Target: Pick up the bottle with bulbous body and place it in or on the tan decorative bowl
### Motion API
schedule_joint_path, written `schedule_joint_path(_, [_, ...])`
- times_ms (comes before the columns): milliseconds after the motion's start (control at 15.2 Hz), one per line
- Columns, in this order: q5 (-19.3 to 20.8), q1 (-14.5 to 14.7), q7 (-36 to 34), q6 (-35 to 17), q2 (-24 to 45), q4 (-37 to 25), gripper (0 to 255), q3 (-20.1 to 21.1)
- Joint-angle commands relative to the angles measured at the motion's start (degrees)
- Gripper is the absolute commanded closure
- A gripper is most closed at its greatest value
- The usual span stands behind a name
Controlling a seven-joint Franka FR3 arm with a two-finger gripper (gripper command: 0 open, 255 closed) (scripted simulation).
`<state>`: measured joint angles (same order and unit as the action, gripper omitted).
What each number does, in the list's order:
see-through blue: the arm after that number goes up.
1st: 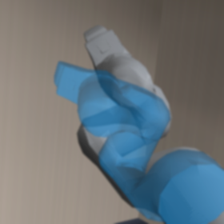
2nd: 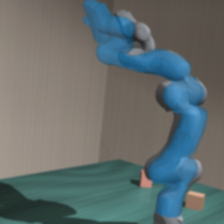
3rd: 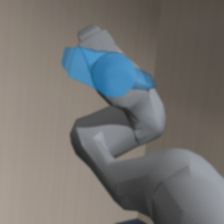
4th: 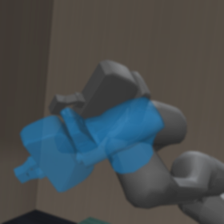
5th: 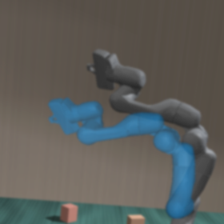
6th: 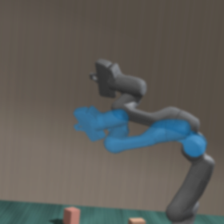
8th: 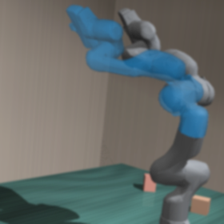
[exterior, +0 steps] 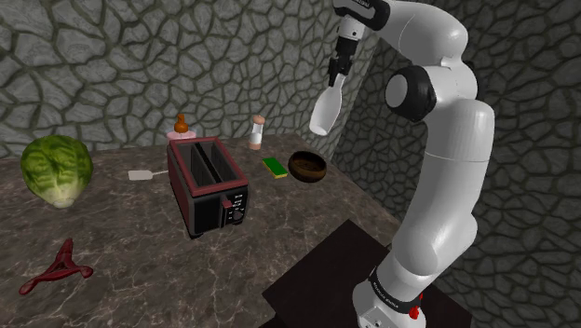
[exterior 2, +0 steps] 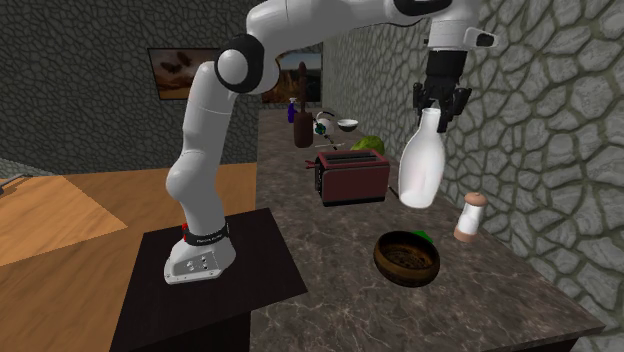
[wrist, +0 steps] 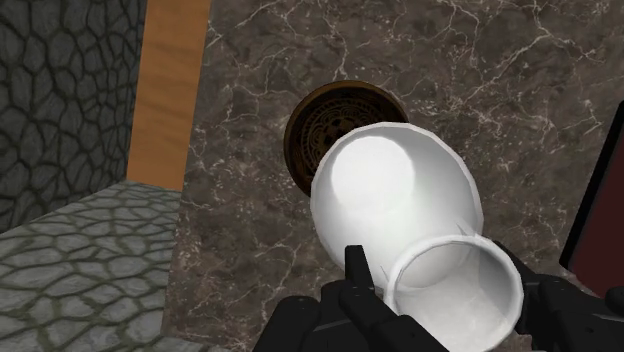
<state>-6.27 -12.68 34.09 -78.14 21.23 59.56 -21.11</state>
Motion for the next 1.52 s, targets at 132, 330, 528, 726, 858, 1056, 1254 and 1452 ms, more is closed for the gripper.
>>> schedule_joint_path(132, [0.5, 0.8, -0.2, -3.8, -1.3, 5.0, 255, 0.1])
schedule_joint_path(330, [1.0, 1.4, -0.3, -6.9, -2.6, 9.3, 255, 0.1])
schedule_joint_path(528, [1.3, 1.9, -0.5, -9.7, -3.6, 13.1, 255, 0.1])
schedule_joint_path(726, [1.6, 2.2, -0.6, -12.4, -4.3, 16.5, 255, 0.2])
schedule_joint_path(858, [1.7, 2.4, -0.6, -14.1, -4.7, 18.6, 255, 0.2])
schedule_joint_path(1056, [1.9, 2.7, -0.7, -16.6, -5.2, 21.6, 255, 0.3])
schedule_joint_path(1254, [2.0, 2.9, -0.7, -19.1, -5.4, 24.3, 255, 0.3])
schedule_joint_path(1452, [2.0, 3.0, -0.8, -21.4, -5.6, 26.7, 255, 0.4])
